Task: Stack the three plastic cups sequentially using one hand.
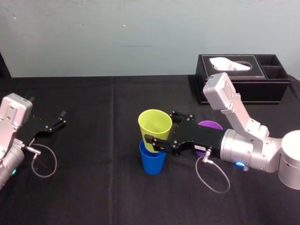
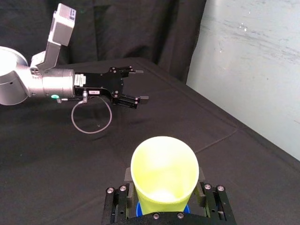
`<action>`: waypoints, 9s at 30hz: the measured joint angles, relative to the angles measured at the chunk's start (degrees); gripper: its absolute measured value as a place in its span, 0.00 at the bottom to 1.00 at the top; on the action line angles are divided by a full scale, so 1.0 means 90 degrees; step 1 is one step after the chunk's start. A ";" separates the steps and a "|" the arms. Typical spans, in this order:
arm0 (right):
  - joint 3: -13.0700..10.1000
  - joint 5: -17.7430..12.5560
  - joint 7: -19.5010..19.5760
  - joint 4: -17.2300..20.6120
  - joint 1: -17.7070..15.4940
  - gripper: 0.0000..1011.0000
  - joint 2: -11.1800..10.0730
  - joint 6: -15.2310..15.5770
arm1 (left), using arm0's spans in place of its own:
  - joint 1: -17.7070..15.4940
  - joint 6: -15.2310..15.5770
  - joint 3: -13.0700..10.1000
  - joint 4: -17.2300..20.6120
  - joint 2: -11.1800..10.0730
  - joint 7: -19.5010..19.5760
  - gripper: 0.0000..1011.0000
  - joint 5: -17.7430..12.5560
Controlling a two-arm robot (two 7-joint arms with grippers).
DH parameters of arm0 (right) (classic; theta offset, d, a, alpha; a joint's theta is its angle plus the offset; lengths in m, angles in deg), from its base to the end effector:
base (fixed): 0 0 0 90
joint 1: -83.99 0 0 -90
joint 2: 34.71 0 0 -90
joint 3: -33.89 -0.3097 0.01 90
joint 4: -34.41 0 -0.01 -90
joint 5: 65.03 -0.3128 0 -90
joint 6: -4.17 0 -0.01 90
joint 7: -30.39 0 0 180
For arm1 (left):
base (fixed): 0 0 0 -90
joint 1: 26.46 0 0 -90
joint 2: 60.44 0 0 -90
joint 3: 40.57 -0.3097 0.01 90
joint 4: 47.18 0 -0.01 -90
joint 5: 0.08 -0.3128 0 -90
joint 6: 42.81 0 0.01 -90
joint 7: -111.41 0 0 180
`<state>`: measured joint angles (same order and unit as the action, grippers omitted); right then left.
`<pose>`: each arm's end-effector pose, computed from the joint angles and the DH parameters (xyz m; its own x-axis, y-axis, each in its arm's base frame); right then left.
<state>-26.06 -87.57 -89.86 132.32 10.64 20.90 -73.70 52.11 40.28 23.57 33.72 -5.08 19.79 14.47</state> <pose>0.3667 -0.0191 -0.2272 0.8395 -0.5166 0.1685 0.5432 0.8062 -0.2346 0.3651 0.0928 -0.3189 0.2923 0.8803 0.3736 -0.9553 0.2873 0.0702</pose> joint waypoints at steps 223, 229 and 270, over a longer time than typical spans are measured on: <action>-0.1213 0.0193 0.0253 -0.1682 -0.0874 0.99 0.0236 -0.0859 | 0.0000 0.0000 0.0000 0.0000 0.0000 0.0000 1.00 0.0000; -0.1207 0.0269 0.0322 -0.1708 -0.0843 0.99 0.0274 -0.0867 | 0.0000 0.0000 0.0000 0.0000 0.0000 0.0000 1.00 0.0000; -0.1222 0.0287 0.0351 -0.1732 -0.0821 0.72 0.0311 -0.0896 | 0.0000 0.0000 0.0000 0.0000 0.0000 0.0000 1.00 0.0000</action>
<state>-37.05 -84.99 -86.71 116.74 3.25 23.70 -81.76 52.11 40.28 23.57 33.72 -5.08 19.79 14.47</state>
